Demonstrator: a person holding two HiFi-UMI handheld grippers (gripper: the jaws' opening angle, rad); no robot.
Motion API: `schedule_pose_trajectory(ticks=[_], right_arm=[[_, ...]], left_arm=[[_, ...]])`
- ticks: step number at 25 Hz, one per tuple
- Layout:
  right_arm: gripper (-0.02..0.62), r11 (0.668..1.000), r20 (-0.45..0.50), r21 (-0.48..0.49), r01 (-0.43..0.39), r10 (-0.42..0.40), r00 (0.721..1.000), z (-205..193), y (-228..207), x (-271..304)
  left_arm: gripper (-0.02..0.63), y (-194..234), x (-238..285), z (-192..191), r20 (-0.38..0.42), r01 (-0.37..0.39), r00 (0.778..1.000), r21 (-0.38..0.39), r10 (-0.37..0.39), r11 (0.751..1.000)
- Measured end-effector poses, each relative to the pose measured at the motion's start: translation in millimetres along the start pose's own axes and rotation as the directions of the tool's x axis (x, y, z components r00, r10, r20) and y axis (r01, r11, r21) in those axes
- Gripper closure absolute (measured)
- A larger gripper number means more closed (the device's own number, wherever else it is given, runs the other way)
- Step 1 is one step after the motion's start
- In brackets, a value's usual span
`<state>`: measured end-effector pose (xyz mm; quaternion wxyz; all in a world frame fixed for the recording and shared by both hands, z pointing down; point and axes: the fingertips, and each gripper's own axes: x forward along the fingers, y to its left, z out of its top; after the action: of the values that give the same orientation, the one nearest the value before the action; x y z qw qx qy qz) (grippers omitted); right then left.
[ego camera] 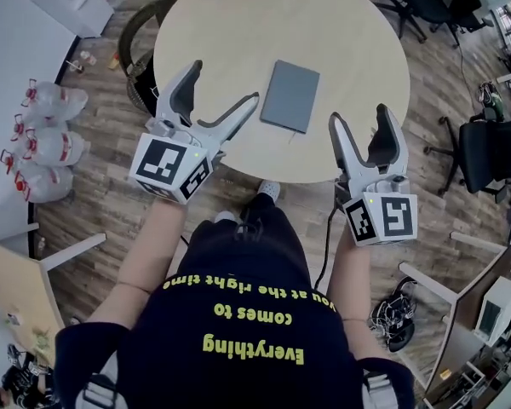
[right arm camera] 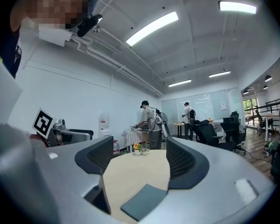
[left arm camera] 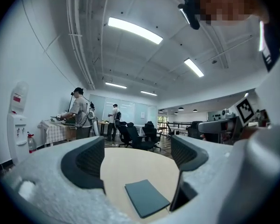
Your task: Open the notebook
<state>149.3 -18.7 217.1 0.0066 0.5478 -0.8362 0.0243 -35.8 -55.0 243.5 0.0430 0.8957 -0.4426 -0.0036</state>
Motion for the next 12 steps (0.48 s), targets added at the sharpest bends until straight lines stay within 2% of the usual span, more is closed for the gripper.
schedule_pose_trajectory(ticks=[3,7,12], right_arm=[[0.227,0.999,0.004,-0.024,-0.031,0.031,1.000,2,-24,26],[0.207,0.997,-0.014,-0.019,-0.072,0.071,0.997,-5,-37,55],[0.184,0.996,-0.051,-0.023,-0.081,0.080,0.995,-18,-45,80]], left_arm=[[0.156,4,25,3,0.025,-0.027,0.999,-0.009,0.027,1.000],[0.156,18,42,-2,0.014,-0.073,0.997,-0.014,0.073,0.997],[0.156,32,60,-12,-0.009,-0.075,0.997,-0.028,0.075,0.997]])
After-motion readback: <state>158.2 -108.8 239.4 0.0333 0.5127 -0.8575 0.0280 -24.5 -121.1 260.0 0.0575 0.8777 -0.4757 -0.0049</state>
